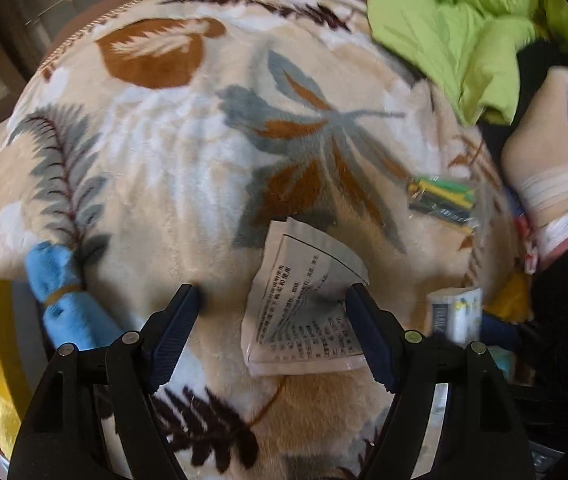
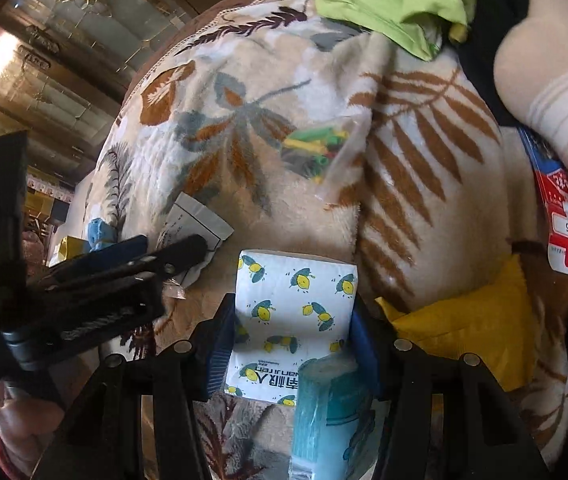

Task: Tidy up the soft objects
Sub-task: 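Grasp the lemon-print tissue pack with the right tool while the left tool grasps the paper leaflet, then carry the leaflet with the left tool while the right tool carries the tissue pack to the tray, then open the left tool over the tray while the right tool releases the tissue pack there, then move both tools back over the items on the bed, then grasp the teal cartoon wet-wipe pack with the left tool while the right tool grasps the yellow sachet, then carry the wipe pack with the left tool while the right tool carries the yellow sachet to the tray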

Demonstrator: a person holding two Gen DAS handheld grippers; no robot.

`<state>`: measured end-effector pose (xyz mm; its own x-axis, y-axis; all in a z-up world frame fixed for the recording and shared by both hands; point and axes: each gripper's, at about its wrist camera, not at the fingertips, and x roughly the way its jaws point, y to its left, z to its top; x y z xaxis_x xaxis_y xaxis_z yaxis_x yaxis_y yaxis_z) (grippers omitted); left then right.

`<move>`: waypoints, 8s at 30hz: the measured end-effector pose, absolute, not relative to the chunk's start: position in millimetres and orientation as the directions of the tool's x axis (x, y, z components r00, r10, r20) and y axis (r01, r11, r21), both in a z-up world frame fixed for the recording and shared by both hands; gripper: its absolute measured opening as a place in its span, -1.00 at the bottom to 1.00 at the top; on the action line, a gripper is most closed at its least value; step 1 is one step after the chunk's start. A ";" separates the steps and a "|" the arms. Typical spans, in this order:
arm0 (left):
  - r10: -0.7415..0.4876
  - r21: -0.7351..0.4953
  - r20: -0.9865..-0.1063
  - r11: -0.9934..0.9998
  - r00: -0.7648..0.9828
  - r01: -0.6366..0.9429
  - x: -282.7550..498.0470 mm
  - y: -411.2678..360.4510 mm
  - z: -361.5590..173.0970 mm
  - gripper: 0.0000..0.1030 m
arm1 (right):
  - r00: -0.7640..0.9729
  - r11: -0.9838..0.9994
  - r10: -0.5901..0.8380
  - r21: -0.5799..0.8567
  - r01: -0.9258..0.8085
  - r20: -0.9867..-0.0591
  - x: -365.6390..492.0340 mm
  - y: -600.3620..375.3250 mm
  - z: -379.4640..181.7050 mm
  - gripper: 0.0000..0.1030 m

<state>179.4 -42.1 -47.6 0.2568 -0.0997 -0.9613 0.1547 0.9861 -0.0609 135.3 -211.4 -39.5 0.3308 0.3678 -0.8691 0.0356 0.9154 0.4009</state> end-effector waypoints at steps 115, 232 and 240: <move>0.101 0.019 -0.801 0.989 0.590 -0.144 -40.2 128.6 71.2 0.40 | 0.325 0.788 0.612 0.523 -0.325 -0.721 28.9 -121.4 42.7 0.21; 0.050 0.014 -0.859 0.997 0.509 -0.073 -19.8 92.3 41.8 -0.21 | 0.148 0.652 0.494 0.253 -0.714 -0.857 15.2 -18.3 44.9 -0.06; 0.116 0.008 -0.865 0.976 0.489 -0.217 -36.7 164.5 31.2 -0.21 | 0.139 0.651 0.505 0.271 -0.709 -0.852 34.7 60.7 38.8 -0.06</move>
<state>-36.7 164.5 31.2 0.4888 0.1160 -0.8647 -0.2174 0.9760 0.0080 34.7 60.7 38.8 0.1387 0.5054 -0.8517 -0.7087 0.6513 0.2711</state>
